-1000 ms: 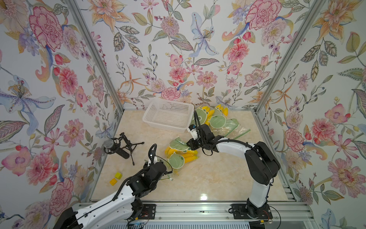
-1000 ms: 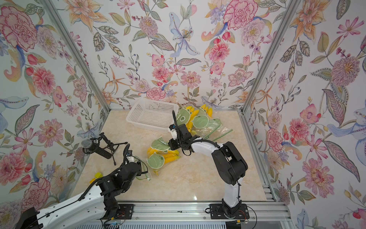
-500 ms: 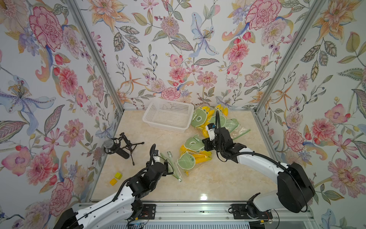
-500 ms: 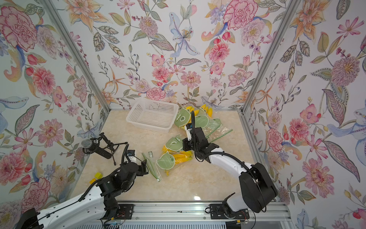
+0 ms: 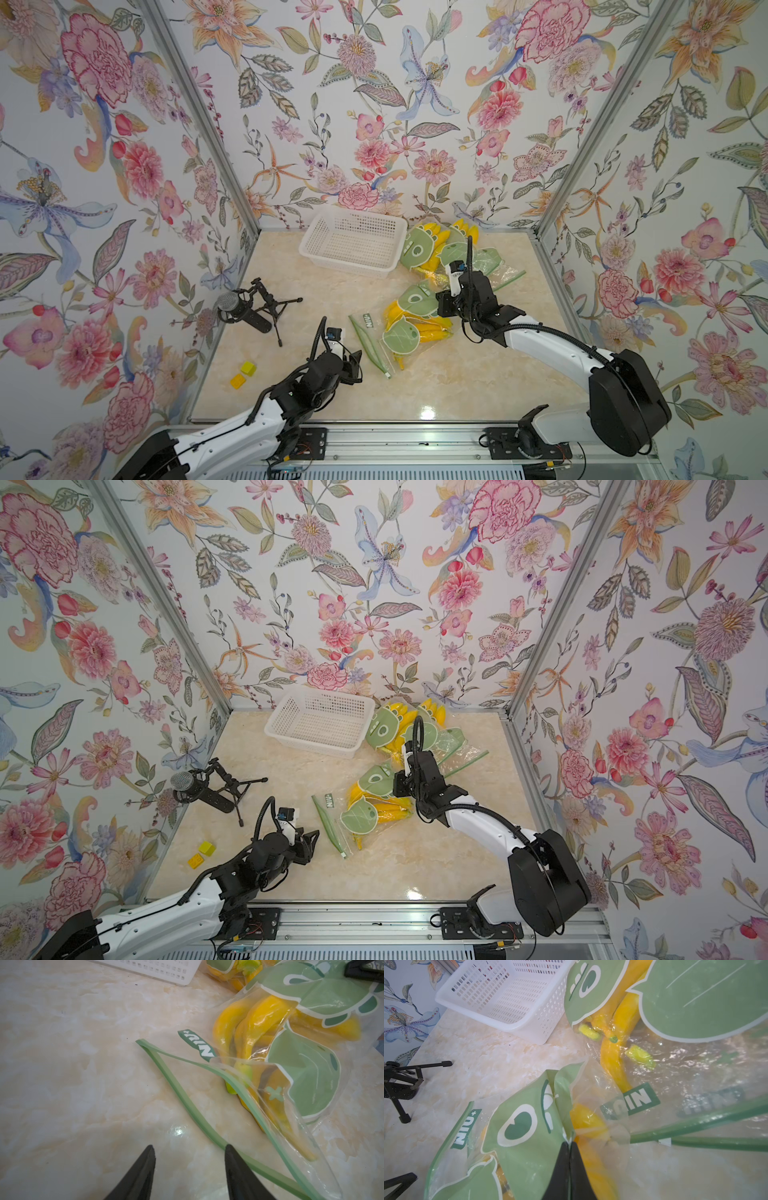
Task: Open the zip-top bag and take out the banana
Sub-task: Adjust the zipper food storage bag at the center of the board, then pick up the banana from the zipper food storage bag.
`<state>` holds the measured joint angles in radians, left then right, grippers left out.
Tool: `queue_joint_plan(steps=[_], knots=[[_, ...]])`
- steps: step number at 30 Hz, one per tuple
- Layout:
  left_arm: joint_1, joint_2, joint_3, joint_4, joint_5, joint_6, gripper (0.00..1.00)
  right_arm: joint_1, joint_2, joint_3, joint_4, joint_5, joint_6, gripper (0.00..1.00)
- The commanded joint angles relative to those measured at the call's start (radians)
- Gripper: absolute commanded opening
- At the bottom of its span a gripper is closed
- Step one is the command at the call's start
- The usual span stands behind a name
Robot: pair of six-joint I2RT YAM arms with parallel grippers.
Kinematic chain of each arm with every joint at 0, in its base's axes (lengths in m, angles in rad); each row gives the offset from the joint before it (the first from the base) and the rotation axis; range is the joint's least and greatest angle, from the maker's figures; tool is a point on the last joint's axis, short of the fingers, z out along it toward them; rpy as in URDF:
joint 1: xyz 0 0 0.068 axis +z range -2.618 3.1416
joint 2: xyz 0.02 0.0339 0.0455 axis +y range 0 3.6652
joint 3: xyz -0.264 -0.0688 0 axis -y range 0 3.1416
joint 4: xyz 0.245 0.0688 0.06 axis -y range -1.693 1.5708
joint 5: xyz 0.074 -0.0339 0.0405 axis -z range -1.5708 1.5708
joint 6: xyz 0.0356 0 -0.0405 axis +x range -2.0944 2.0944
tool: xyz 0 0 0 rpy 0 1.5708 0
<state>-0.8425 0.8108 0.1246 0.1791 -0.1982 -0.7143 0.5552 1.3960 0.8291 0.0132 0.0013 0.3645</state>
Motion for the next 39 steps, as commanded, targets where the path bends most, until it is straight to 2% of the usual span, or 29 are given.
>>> queue_joint_plan(steps=[1, 9, 15, 18, 23, 27, 30, 36, 39], knots=[[0.008, 0.076, 0.000, 0.146, 0.074, 0.016, 0.52, -0.005, 0.011, -0.014, 0.015, 0.011, 0.030, 0.00], [0.006, 0.325, 0.109, 0.295, 0.182, 0.101, 0.54, -0.009, 0.013, -0.045, 0.016, 0.026, 0.045, 0.00], [0.004, 0.427, 0.153, 0.380, 0.243, 0.133, 0.58, -0.009, 0.017, -0.073, 0.028, 0.020, 0.067, 0.00], [-0.008, 0.491, 0.197, 0.368, 0.256, 0.152, 0.58, -0.009, 0.014, -0.091, 0.041, 0.020, 0.086, 0.00], [-0.026, 0.586, 0.260, 0.335, 0.212, 0.155, 0.57, -0.005, 0.009, -0.116, 0.067, 0.011, 0.106, 0.00], [-0.026, 0.625, 0.288, 0.329, 0.194, 0.150, 0.49, -0.003, 0.009, -0.126, 0.074, 0.012, 0.111, 0.00], [-0.043, 0.666, 0.323, 0.307, 0.186, 0.151, 0.47, -0.003, 0.008, -0.131, 0.075, 0.014, 0.111, 0.00], [-0.055, 0.662, 0.324, 0.285, 0.063, 0.122, 0.37, 0.000, 0.004, -0.138, 0.082, 0.012, 0.113, 0.00], [-0.054, 0.672, 0.339, 0.291, 0.079, 0.128, 0.34, 0.000, 0.004, -0.143, 0.084, 0.013, 0.114, 0.00]])
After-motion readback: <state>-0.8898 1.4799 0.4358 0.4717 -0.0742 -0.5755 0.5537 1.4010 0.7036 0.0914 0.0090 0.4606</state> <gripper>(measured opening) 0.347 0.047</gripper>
